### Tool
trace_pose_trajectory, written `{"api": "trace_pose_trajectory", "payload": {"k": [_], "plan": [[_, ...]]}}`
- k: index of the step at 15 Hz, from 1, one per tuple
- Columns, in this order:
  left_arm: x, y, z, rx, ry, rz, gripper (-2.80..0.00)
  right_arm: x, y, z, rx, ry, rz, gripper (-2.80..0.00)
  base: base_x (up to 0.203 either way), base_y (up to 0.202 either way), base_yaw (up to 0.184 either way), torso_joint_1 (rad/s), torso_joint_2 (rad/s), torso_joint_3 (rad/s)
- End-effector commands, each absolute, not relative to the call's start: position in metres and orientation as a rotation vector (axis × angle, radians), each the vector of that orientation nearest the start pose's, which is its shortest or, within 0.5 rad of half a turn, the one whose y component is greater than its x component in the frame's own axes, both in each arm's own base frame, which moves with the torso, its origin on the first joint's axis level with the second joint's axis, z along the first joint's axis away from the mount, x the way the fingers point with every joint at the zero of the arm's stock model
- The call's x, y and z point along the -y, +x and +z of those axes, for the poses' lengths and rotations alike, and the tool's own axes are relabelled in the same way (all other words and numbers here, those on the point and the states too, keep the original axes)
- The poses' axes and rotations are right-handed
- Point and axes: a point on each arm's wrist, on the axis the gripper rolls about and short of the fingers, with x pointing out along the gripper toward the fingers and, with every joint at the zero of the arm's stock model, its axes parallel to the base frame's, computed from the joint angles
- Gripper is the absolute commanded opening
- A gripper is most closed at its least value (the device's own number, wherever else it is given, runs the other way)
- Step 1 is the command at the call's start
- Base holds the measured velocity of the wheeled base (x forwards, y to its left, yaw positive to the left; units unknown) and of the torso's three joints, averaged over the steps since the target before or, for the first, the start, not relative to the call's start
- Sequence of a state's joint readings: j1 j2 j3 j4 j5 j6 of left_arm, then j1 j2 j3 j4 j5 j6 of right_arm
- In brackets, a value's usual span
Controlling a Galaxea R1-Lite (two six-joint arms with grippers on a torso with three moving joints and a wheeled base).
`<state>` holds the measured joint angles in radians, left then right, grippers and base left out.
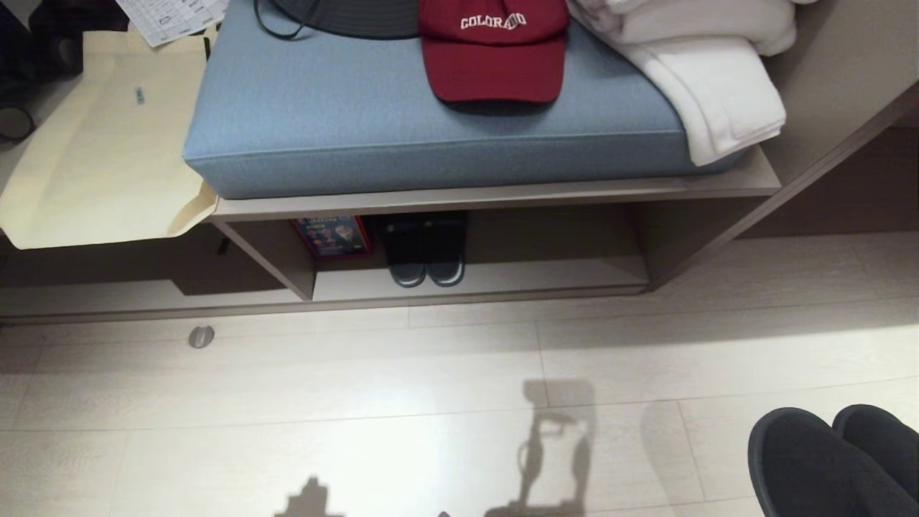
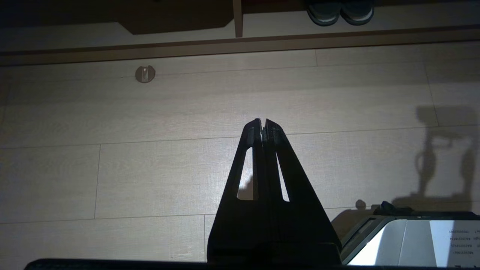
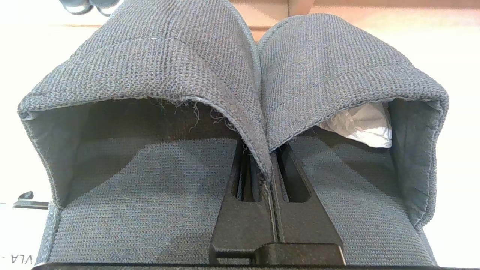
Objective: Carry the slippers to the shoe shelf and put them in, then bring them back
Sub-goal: Place the slippers on the floor
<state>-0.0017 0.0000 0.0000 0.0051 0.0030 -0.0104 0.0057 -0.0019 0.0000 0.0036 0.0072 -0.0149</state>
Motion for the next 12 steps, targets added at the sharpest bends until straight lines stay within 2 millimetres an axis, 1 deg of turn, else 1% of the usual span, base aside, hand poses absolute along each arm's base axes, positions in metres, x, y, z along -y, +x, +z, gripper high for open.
{"api": "trace_pose_trajectory", "payload": {"k": [1,12], "plan": [[-0.0001,-0.0228,0.0751,-0.004,-0.011,0.002,-2.80,0.0000,-0.0230,0.0751,0.000,-0.015,0.013,-2.80,0.000,0.000,0.000,0.002,-0.01,0.203],[-0.0001,-0.0228,0.0750,-0.005,-0.011,0.002,-2.80,0.0000,-0.0230,0.0751,0.000,-0.015,0.014,-2.80,0.000,0.000,0.000,0.001,0.00,0.202]]}}
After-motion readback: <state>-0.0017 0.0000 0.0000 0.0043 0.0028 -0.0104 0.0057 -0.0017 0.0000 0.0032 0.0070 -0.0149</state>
